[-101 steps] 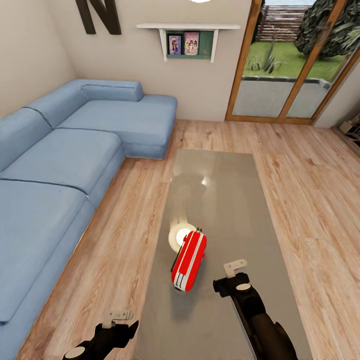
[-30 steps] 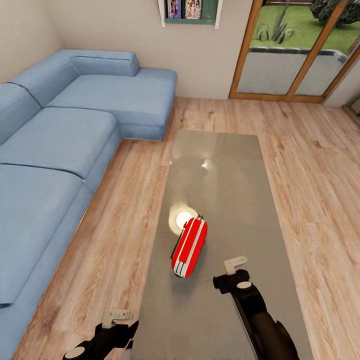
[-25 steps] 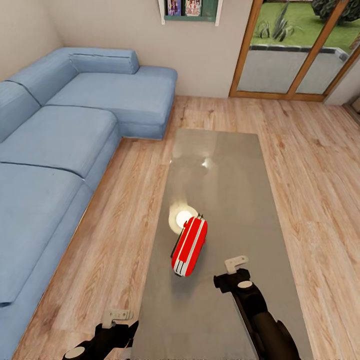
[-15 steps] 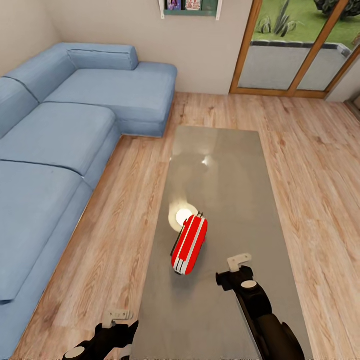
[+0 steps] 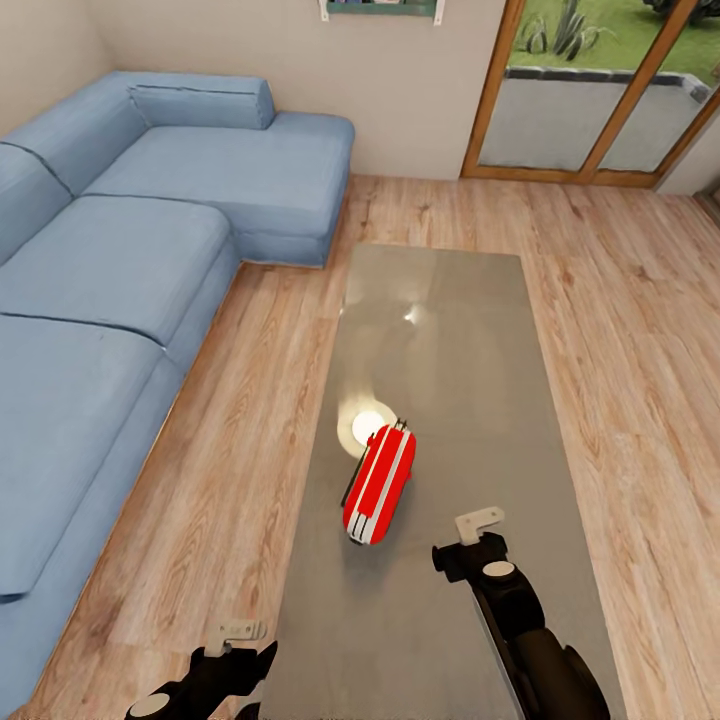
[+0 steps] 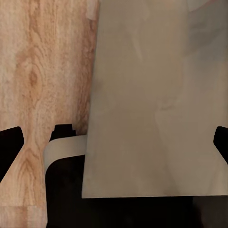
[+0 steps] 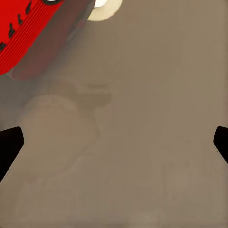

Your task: Turn on the radio receiver that's on the table in the living room.

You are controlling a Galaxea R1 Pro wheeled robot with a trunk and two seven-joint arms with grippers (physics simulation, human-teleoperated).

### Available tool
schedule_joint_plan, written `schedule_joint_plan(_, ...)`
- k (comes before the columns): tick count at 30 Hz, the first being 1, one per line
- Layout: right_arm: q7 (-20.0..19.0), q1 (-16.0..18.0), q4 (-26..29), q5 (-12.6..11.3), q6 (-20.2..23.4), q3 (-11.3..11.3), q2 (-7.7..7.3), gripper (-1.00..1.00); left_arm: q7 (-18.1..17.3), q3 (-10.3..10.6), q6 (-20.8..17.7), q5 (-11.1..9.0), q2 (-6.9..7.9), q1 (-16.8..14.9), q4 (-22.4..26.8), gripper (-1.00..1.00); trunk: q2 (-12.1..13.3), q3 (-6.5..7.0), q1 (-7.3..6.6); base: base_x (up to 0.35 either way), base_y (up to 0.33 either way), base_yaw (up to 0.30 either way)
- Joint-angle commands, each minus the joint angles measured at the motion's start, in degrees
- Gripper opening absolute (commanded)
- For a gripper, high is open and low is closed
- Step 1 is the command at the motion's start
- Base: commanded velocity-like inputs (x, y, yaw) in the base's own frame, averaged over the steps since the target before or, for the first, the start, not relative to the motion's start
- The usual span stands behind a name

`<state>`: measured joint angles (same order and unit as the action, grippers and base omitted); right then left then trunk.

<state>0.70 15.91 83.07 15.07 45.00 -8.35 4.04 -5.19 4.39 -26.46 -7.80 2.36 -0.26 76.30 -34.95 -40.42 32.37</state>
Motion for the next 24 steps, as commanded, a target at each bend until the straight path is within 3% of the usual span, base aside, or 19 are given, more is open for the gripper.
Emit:
schedule_joint_plan(1,0.0,0.0,0.0,0.0,0.0,0.0,0.0,1.0,0.0,0.0,0.0,0.0,-0.01,0.0,0.0,1.0,0.0,-0.09,0.0,0.0,0.0,0.0)
schedule_joint_plan(24,0.0,0.0,0.8,0.0,2.4,0.0,0.0,1.0,0.0,0.0,0.0,0.0,-0.07,0.0,0.0,1.0,0.0,-0.94,0.0,0.0,0.0,0.0)
